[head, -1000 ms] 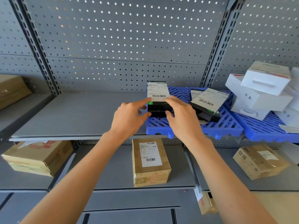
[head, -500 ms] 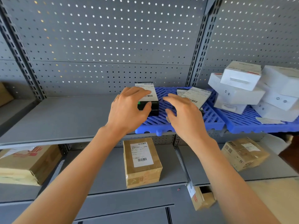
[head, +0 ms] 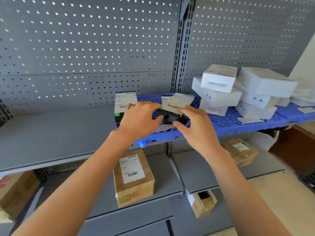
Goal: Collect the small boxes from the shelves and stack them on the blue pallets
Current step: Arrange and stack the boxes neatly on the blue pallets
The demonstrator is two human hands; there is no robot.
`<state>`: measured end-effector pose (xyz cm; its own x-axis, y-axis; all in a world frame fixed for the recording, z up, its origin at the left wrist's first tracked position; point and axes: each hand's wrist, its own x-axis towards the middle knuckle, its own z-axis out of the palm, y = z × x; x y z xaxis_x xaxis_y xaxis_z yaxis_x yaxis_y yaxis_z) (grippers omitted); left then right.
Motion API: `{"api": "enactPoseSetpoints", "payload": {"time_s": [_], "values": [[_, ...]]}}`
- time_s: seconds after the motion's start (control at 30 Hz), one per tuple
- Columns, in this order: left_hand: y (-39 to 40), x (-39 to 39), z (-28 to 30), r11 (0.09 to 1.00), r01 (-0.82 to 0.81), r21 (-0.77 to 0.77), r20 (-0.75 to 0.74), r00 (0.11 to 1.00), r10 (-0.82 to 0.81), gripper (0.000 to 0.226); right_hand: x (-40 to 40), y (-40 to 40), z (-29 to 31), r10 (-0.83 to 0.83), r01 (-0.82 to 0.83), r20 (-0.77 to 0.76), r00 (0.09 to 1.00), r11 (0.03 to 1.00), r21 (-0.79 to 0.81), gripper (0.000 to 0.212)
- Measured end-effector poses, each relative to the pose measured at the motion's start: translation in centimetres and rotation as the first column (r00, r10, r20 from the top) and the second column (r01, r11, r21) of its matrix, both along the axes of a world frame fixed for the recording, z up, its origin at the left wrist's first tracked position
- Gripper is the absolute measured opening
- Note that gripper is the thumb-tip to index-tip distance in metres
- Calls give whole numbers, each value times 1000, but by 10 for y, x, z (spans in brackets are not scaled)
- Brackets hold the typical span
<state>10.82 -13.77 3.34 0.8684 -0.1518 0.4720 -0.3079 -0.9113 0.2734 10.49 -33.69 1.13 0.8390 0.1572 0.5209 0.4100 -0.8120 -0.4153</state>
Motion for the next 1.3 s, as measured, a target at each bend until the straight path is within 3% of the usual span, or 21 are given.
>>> {"api": "enactPoseSetpoints", "payload": {"time_s": [0.23, 0.43, 0.83, 1.3], "values": [[-12, 3, -3, 998, -25, 51, 22, 999, 24, 42, 9, -12, -4, 99, -86, -55, 994, 975, 204, 41], [-21, 3, -11, 1000, 4, 6, 63, 998, -4, 36, 19, -18, -8, 98, -71, -99, 990, 966, 248, 41], [-29, 12, -23, 1000, -24, -8, 172, 985, 25, 47, 38, -30, -11, 151, -118, -125, 981, 964, 240, 35], [-29, 17, -27, 991, -34, -133, 194, 979, 60, 35, 48, -34, -9, 211, -176, -146, 966, 959, 220, 37]]}}
